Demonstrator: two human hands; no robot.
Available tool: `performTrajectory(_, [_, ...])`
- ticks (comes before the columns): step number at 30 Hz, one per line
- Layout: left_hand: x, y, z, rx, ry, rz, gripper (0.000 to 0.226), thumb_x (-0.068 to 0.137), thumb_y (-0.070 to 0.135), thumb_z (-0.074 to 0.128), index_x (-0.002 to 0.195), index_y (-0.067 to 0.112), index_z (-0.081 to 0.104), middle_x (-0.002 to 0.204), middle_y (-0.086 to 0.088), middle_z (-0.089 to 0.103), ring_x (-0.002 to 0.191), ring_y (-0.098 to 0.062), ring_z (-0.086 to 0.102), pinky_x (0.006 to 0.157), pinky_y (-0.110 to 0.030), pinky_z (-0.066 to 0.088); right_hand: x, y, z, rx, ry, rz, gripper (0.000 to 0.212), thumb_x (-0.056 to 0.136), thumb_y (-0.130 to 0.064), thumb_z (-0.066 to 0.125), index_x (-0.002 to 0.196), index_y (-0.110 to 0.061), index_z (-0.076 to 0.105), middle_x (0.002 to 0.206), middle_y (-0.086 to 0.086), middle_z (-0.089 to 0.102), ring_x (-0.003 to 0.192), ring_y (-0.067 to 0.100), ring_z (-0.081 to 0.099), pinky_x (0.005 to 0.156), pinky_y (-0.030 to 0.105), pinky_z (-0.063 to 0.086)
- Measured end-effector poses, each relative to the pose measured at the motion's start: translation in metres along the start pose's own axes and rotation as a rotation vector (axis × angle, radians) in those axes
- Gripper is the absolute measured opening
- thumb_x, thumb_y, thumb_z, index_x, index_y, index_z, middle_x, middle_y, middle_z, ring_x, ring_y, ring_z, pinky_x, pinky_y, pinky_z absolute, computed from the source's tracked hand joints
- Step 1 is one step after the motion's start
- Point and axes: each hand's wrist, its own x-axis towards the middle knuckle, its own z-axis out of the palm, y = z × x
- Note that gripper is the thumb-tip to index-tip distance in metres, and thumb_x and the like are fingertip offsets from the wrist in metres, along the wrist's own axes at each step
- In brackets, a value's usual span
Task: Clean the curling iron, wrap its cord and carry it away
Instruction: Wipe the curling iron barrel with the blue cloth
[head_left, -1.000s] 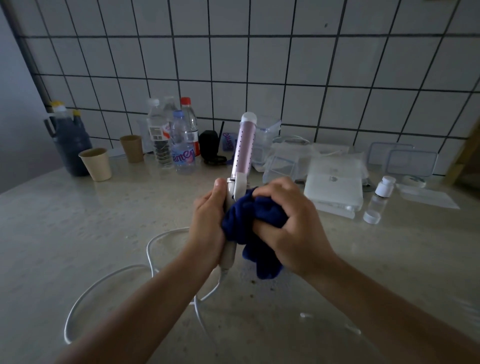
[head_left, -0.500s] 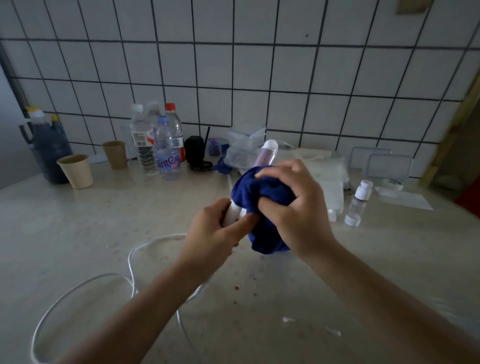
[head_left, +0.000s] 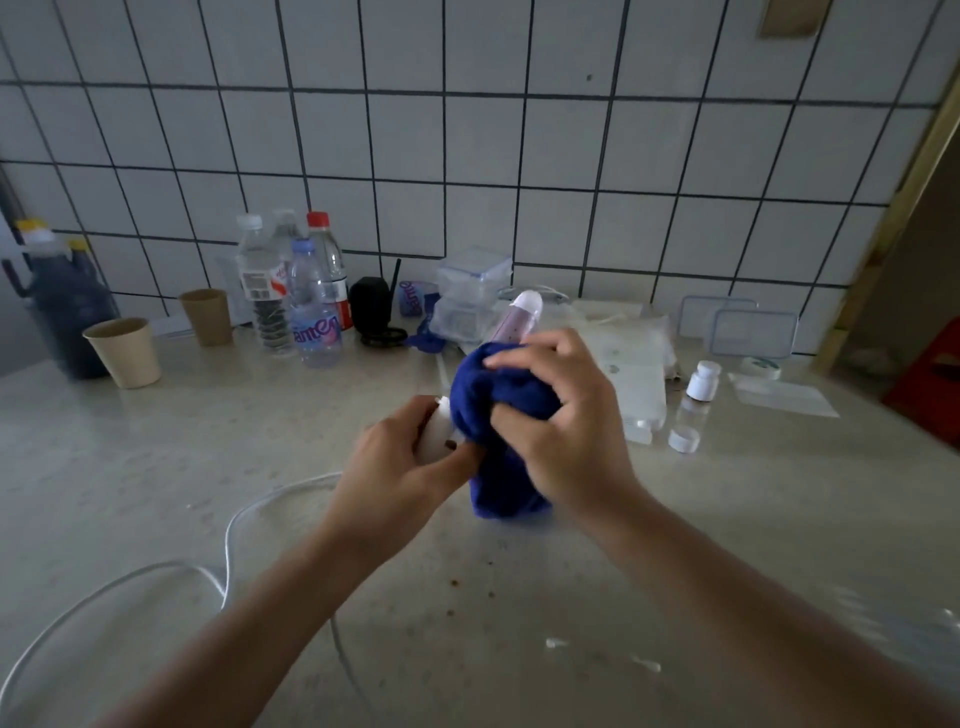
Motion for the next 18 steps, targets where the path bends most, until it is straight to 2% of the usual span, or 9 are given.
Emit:
performTrajectory(2, [-0.001,0.0,0.001,-0.064,-0.011,-0.023,0.043,0.073,0.05,0.078,0.107,0.034,0.058,0.082,0.0,0.074,0.06,-0.011,0.064,0.05,-0.031,0.051,0.011,0.003,-0.01,-0.023,0.119,0.001,0.034,0.072,-0.019,0.068,0.103,-0.032,0.074,0.11,-0.007,0.064,0.104,0.002,0.063,0.094,0.014,0.044])
performTrajectory(4, [-0.003,0.0,0.005,-0.055,-0.016,-0.037,0.047,0.068,0.056,0.078,0.104,0.036,0.055,0.086,-0.001,0.073,0.064,-0.018,0.067,0.051,-0.036,0.055,0.023,0.006,-0.027,-0.06,0.248,0.004,0.035,0.072,-0.014,0.068,0.1,-0.035,0.07,0.107,-0.008,0.063,0.101,-0.006,0.06,0.092,0.009,0.041])
performTrajectory(6, [-0.005,-0.001,0.009,-0.049,-0.037,-0.036,0.047,0.067,0.058,0.078,0.104,0.035,0.058,0.088,0.003,0.073,0.068,-0.019,0.07,0.054,-0.036,0.058,0.03,0.009,-0.039,-0.08,0.304,0.016,0.034,0.074,-0.01,0.069,0.098,-0.034,0.07,0.108,-0.006,0.064,0.099,-0.007,0.06,0.09,0.007,0.04])
performTrajectory(9, [-0.004,-0.001,0.009,-0.094,-0.059,-0.026,0.044,0.072,0.053,0.076,0.108,0.03,0.064,0.09,0.005,0.075,0.072,-0.018,0.074,0.056,-0.03,0.057,0.023,0.009,-0.03,-0.063,0.221,-0.009,0.034,0.071,-0.014,0.068,0.099,-0.033,0.072,0.107,-0.012,0.061,0.101,-0.009,0.058,0.09,0.005,0.039])
performTrajectory(13, [-0.001,0.0,0.004,-0.073,0.019,-0.033,0.038,0.076,0.044,0.069,0.109,0.026,0.07,0.087,0.001,0.077,0.067,-0.017,0.073,0.053,-0.028,0.052,-0.003,0.007,0.003,-0.04,0.003,-0.004,0.037,0.072,-0.025,0.068,0.108,-0.036,0.069,0.111,-0.021,0.058,0.107,0.0,0.062,0.091,0.01,0.044])
performTrajectory(15, [-0.001,0.001,0.004,-0.038,0.039,-0.018,0.036,0.074,0.045,0.068,0.105,0.027,0.071,0.082,-0.001,0.076,0.067,-0.022,0.071,0.052,-0.035,0.052,0.0,0.009,0.001,-0.051,0.047,-0.002,0.036,0.073,-0.023,0.069,0.106,-0.035,0.071,0.111,-0.019,0.059,0.106,-0.002,0.062,0.091,0.011,0.044])
performTrajectory(16, [-0.001,0.002,0.004,-0.024,0.04,-0.003,0.036,0.073,0.048,0.067,0.103,0.027,0.071,0.08,-0.002,0.074,0.067,-0.025,0.07,0.052,-0.043,0.053,0.005,0.01,-0.005,-0.06,0.096,-0.006,0.035,0.072,-0.023,0.068,0.105,-0.034,0.072,0.11,-0.014,0.06,0.105,-0.004,0.06,0.091,0.009,0.042])
performTrajectory(18, [-0.003,0.003,0.005,0.005,0.022,0.027,0.031,0.074,0.049,0.065,0.098,0.03,0.07,0.076,-0.003,0.072,0.066,-0.029,0.069,0.052,-0.05,0.054,0.019,0.012,-0.022,-0.094,0.211,-0.017,0.035,0.073,-0.018,0.067,0.104,-0.034,0.072,0.108,-0.008,0.061,0.101,-0.009,0.058,0.091,0.005,0.038])
